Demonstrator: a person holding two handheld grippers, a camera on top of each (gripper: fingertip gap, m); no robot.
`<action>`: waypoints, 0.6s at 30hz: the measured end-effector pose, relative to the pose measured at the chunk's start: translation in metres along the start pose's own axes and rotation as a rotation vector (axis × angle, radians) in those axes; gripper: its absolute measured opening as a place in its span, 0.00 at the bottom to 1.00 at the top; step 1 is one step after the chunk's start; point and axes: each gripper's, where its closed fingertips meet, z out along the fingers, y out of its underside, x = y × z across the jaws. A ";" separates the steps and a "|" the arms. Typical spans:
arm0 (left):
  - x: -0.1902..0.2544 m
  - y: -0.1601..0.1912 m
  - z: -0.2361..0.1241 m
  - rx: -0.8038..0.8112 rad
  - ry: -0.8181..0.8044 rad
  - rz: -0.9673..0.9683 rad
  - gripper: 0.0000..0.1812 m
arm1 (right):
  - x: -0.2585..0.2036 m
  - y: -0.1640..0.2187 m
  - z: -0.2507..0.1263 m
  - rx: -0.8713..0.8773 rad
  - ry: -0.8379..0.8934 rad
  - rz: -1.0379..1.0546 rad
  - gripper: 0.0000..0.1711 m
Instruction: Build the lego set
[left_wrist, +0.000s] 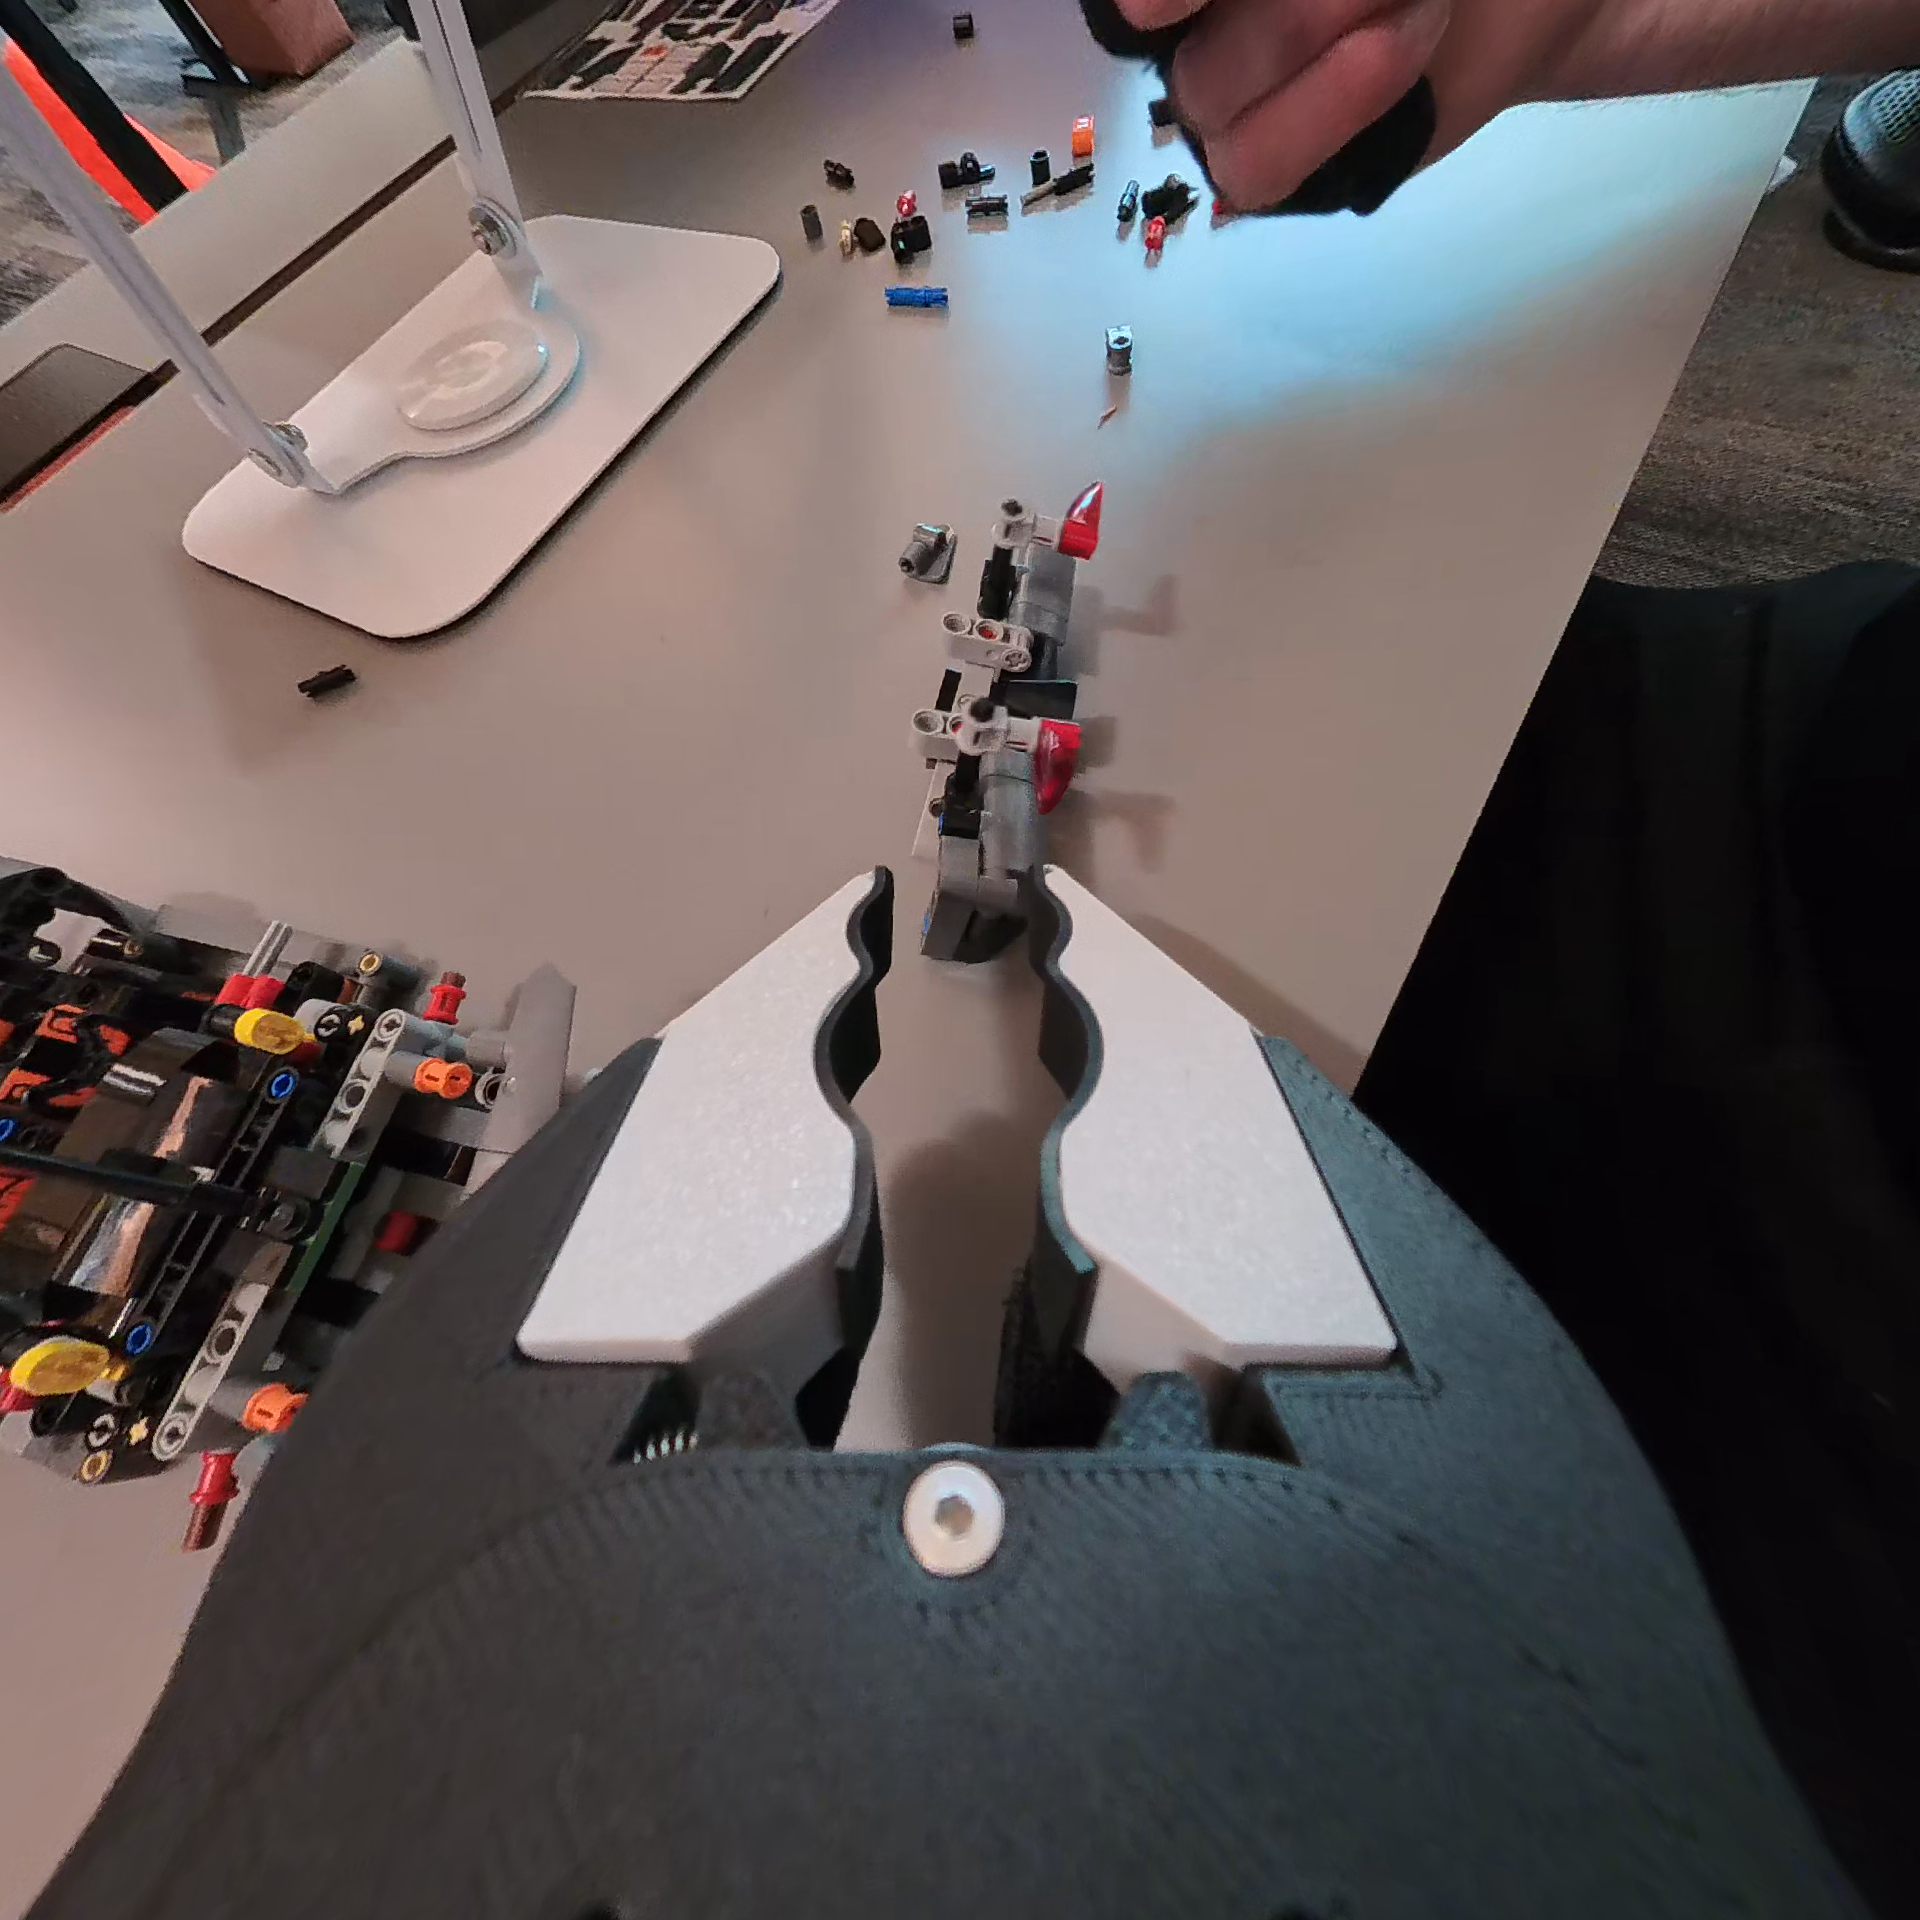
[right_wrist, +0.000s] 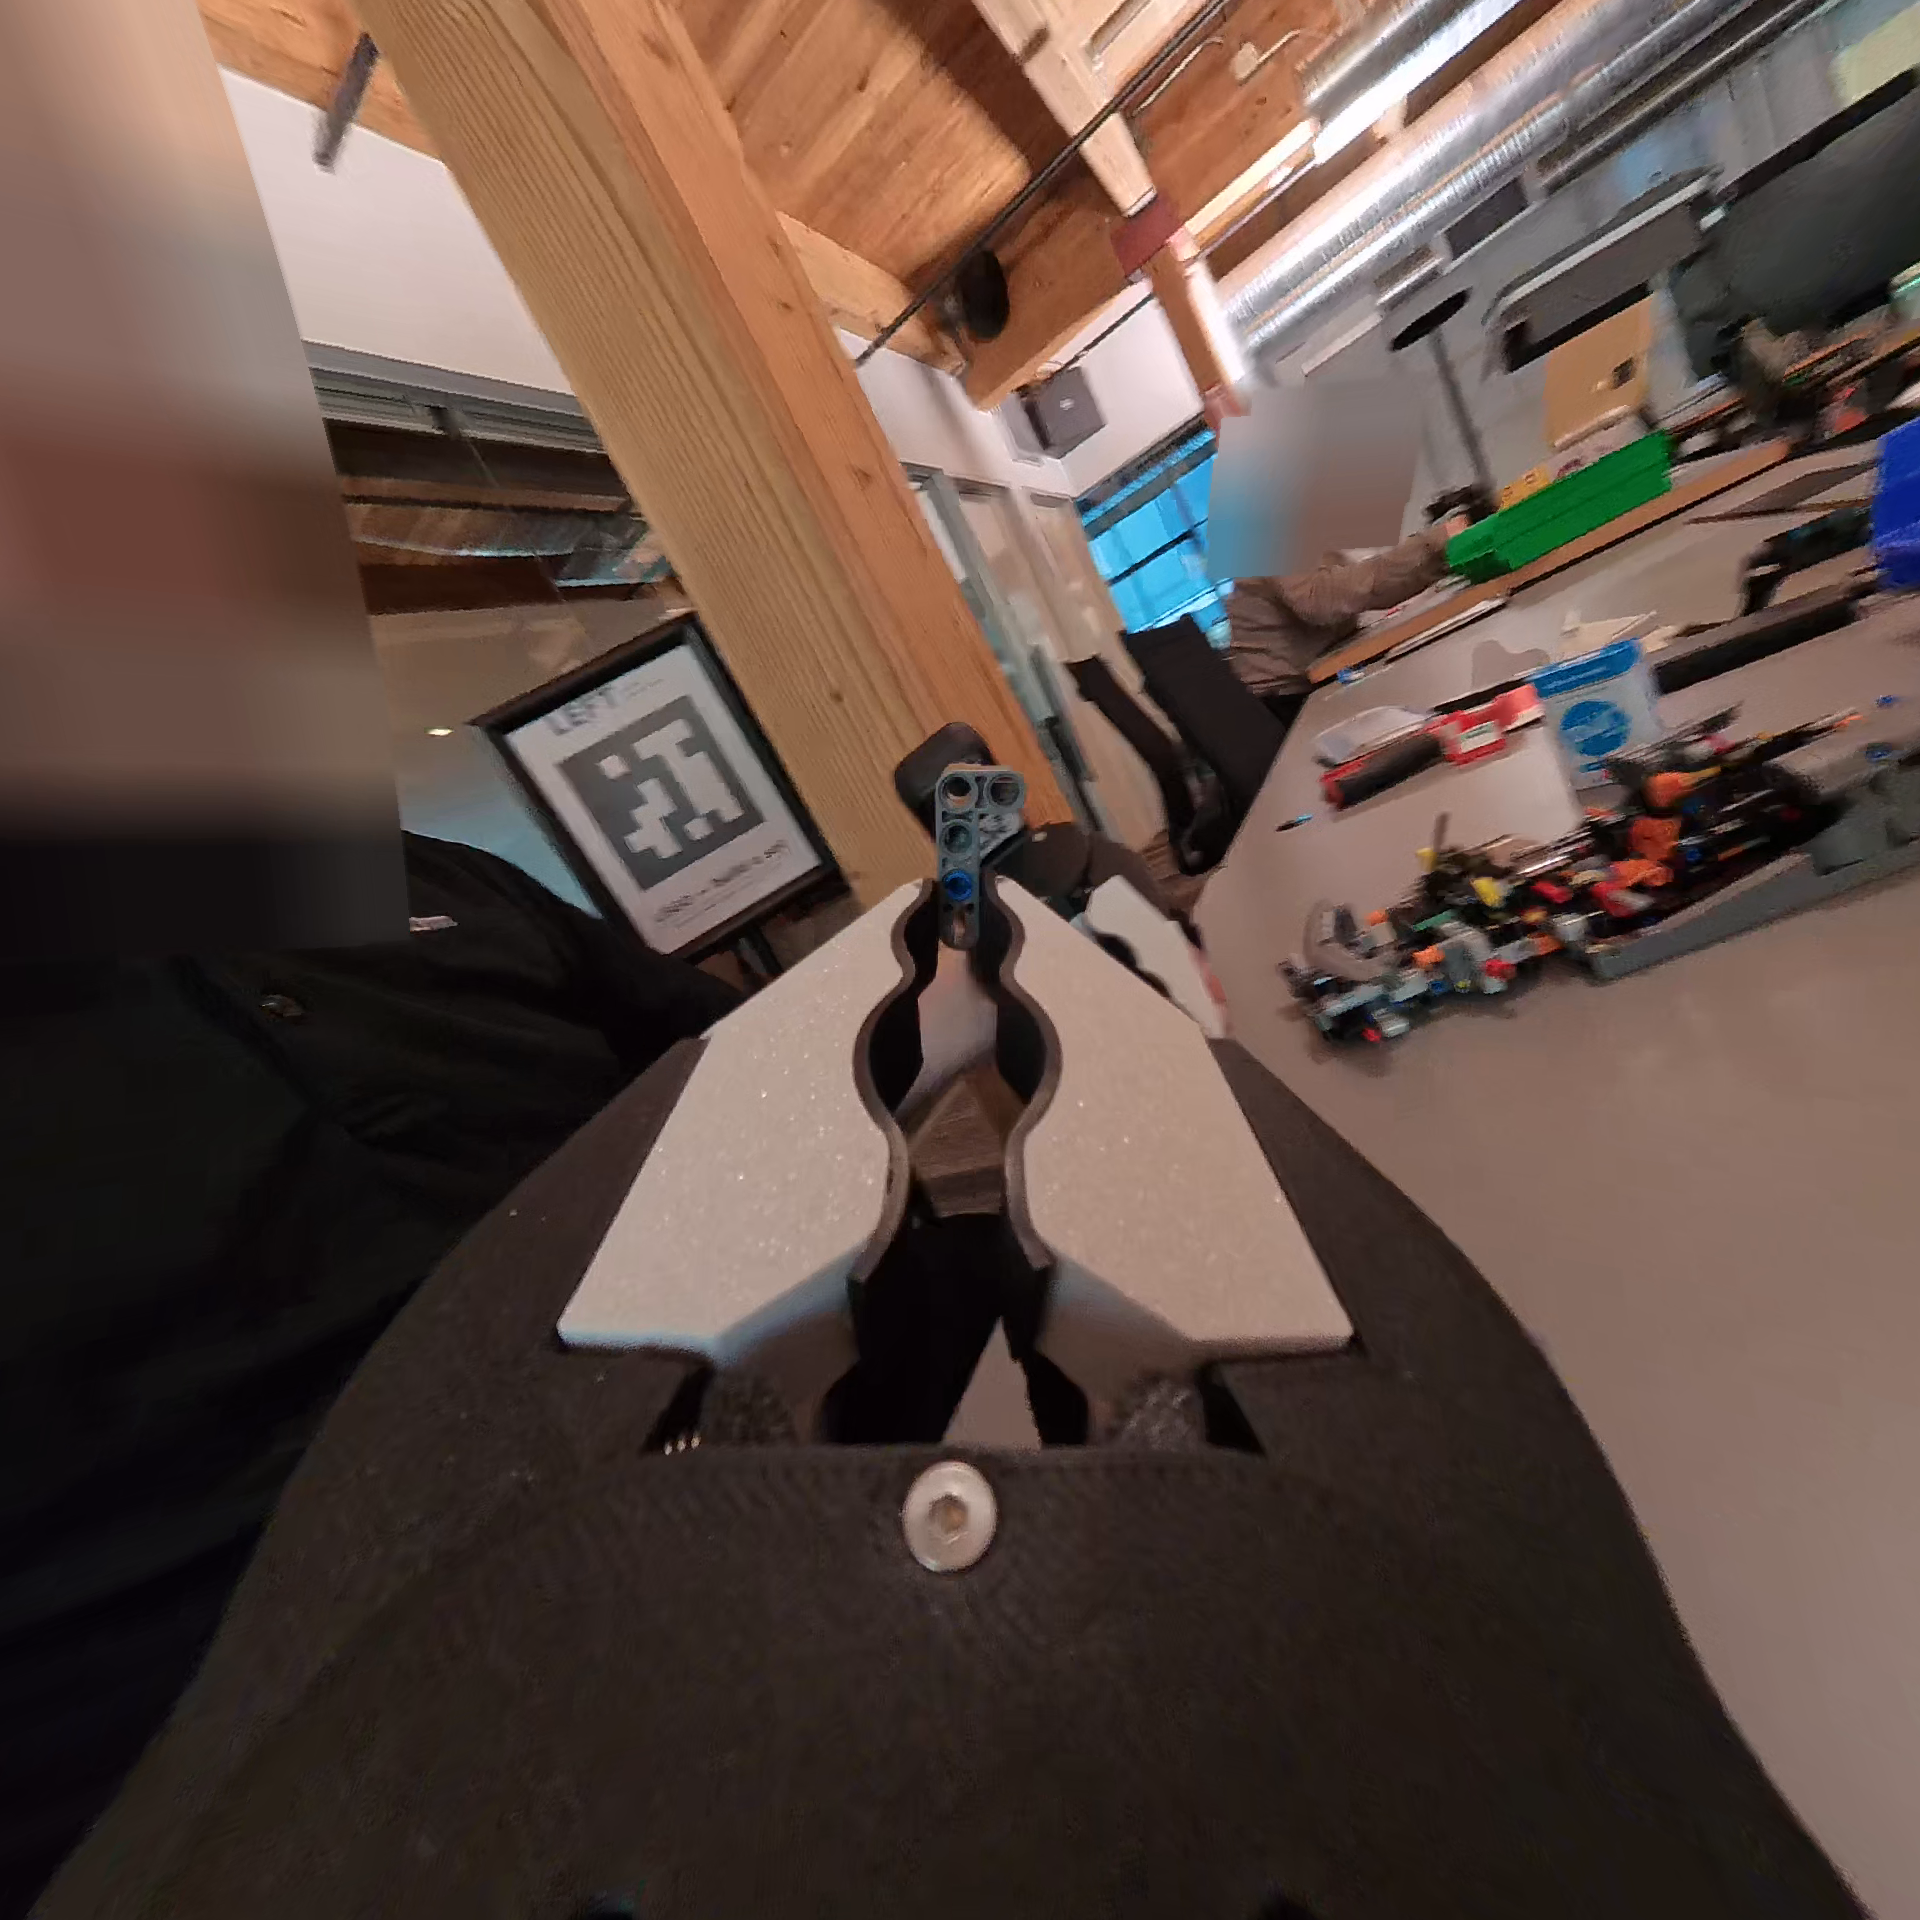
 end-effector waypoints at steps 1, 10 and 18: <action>-0.001 0.000 -0.001 0.000 -0.003 0.002 0.13 | 0.002 -0.002 0.000 -0.005 0.040 -0.036 0.02; -0.005 0.000 -0.003 0.003 -0.015 0.000 0.13 | 0.042 -0.004 -0.012 -0.413 0.684 -0.708 0.03; -0.003 0.001 -0.001 -0.003 -0.017 0.008 0.13 | 0.048 0.005 -0.009 -0.640 0.844 -1.022 0.02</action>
